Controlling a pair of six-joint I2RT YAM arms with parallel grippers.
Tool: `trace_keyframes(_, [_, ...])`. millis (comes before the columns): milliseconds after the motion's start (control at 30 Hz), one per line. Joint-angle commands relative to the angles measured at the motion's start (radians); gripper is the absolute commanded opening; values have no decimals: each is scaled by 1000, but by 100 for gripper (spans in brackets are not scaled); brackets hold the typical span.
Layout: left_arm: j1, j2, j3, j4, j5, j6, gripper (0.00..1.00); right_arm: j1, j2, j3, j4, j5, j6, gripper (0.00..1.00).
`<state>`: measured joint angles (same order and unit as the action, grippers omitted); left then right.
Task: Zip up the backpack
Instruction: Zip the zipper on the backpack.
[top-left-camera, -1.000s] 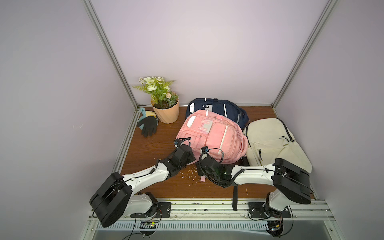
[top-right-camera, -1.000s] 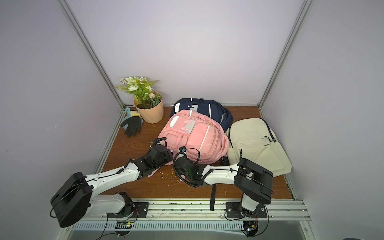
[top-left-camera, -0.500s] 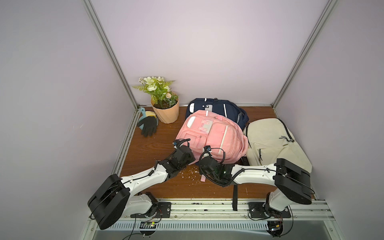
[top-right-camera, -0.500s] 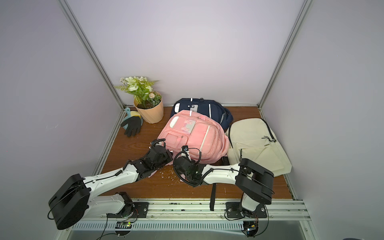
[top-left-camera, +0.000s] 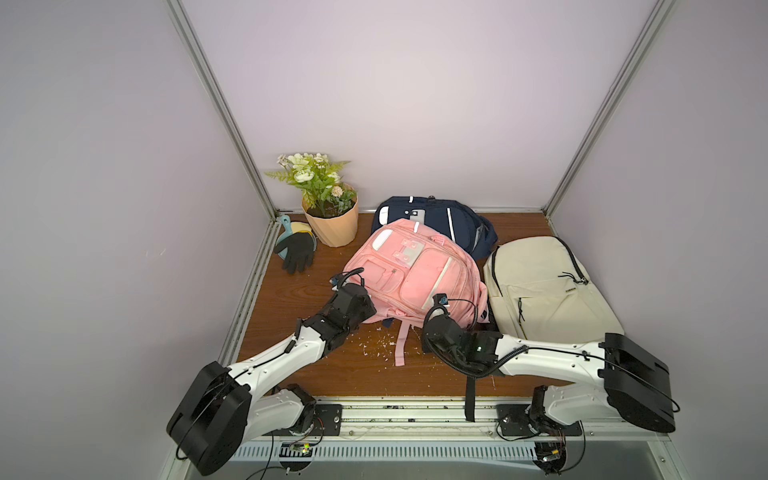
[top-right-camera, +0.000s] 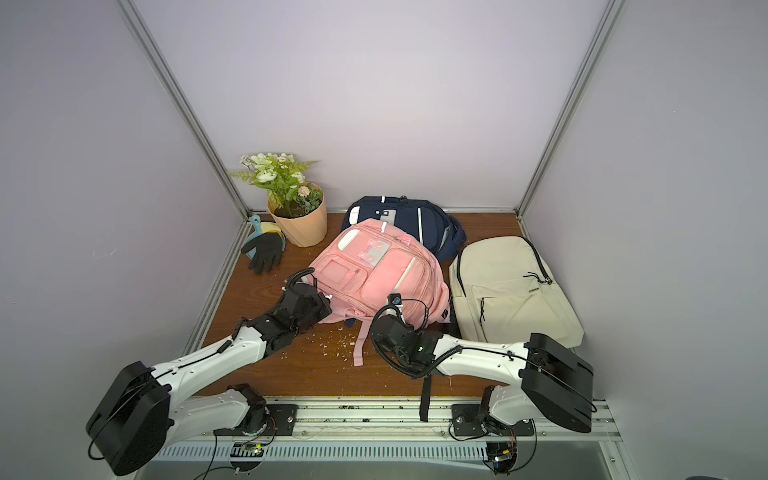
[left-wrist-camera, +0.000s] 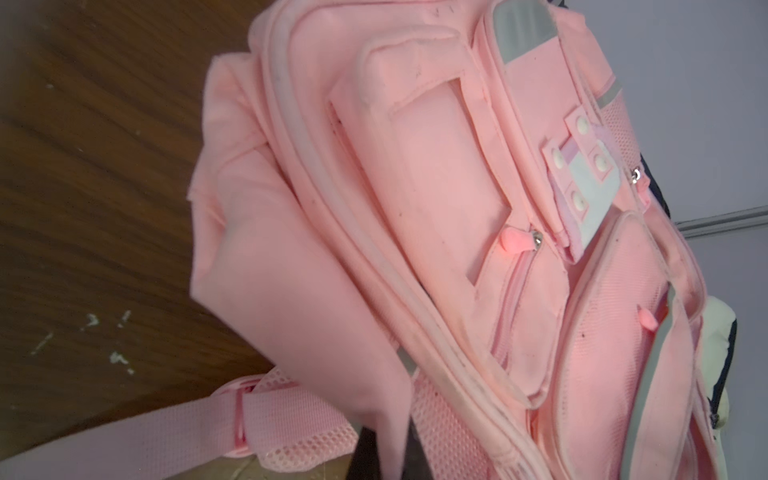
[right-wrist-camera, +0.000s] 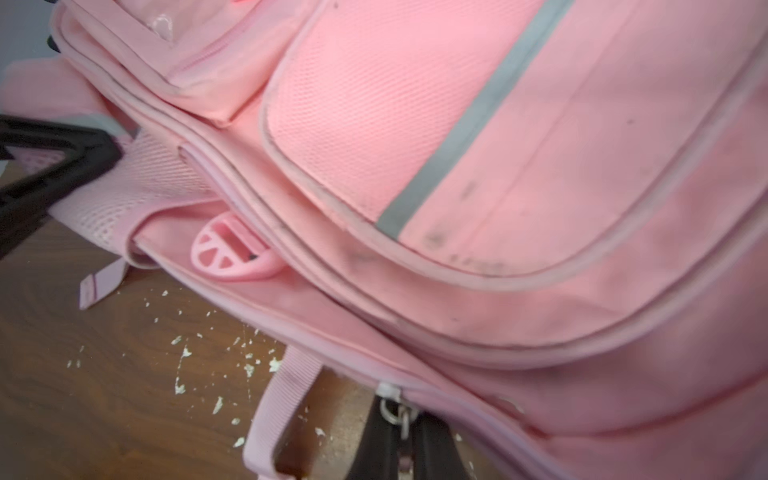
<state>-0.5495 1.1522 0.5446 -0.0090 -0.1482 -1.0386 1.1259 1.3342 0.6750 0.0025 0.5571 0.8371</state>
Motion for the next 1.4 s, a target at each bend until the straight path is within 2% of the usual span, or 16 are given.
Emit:
trace_keyframes(0, [110,-30,24,-45,-60,83,0,-65,-93,-49,-105,57,52,0])
trace_keyframes(100, [128,25,80,-78,3,168,0,-107,-130,-71,-59,-5,16,0])
trace_keyframes(233, [117,61,76,-89,15,154,3,-100,-75,-21,-27,-53,-29,0])
trace_keyframes(333, [100,6,35,-81,23,111,38,-69,-16,23,-5,-68,-45,0])
trace_keyframes(400, [62,-55,2,-77,27,72,58,-45,7,34,30,-82,-50,0])
trace_keyframes(467, [11,-104,-31,-72,32,21,72,-25,27,41,61,-95,-58,0])
trace_keyframes(633, [-99,-128,-125,49,112,-130,83,17,103,89,92,-107,-83,0])
trace_keyframes(767, [-187,-80,-120,61,91,-220,90,42,139,115,118,-122,-99,0])
trace_keyframes(900, [-210,-2,-133,105,92,-276,89,53,160,129,134,-132,-104,0])
trace_keyframes(1000, [-211,65,-133,183,117,-269,82,61,165,131,152,-138,-106,0])
trace_keyframes(1200, [-210,138,-102,223,83,-239,50,69,151,128,137,-117,-104,0])
trace_keyframes(1367, [-191,115,-41,113,0,-164,19,70,112,101,81,-58,-84,0])
